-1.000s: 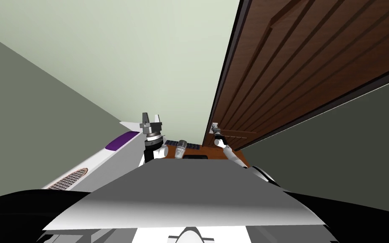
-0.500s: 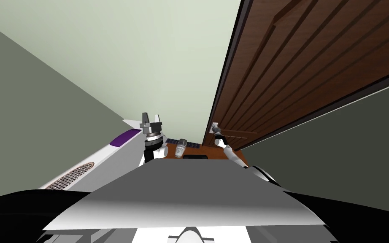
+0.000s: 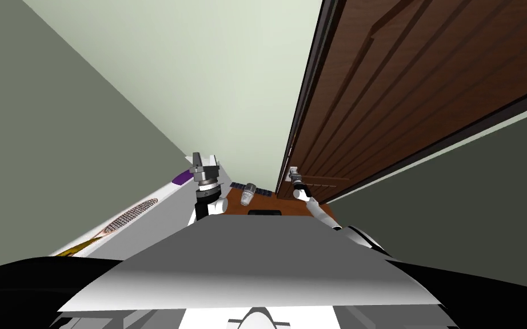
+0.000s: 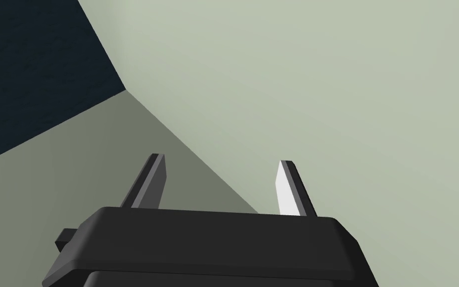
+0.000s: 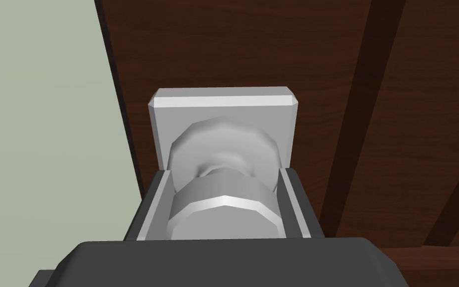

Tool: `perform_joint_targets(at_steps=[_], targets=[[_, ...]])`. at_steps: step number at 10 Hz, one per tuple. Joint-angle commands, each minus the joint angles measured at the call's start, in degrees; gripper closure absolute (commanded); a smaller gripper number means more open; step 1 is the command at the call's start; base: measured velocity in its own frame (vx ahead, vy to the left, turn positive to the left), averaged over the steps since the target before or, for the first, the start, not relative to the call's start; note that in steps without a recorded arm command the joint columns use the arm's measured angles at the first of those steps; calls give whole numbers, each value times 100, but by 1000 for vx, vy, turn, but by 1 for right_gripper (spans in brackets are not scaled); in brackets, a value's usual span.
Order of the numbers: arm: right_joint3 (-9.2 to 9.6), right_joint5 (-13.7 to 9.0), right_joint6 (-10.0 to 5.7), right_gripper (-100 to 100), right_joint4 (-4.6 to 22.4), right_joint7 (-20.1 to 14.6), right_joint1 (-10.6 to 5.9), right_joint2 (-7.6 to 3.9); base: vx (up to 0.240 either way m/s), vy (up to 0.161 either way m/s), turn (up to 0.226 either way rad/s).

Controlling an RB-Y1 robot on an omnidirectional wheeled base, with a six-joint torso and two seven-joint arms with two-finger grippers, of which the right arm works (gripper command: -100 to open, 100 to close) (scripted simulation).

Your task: Pull the door open

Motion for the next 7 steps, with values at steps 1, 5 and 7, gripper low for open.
perform_joint_targets(at_steps=[1,5,7], targets=[[87,-32,-41,100,-34,-194,53,-179,-185,9,166],[252,-86,-156,100,-34,-578,135,-560,-171,-25,166],[330,-111,-211,100,-34,-758,173,-739,-114,-64,136]])
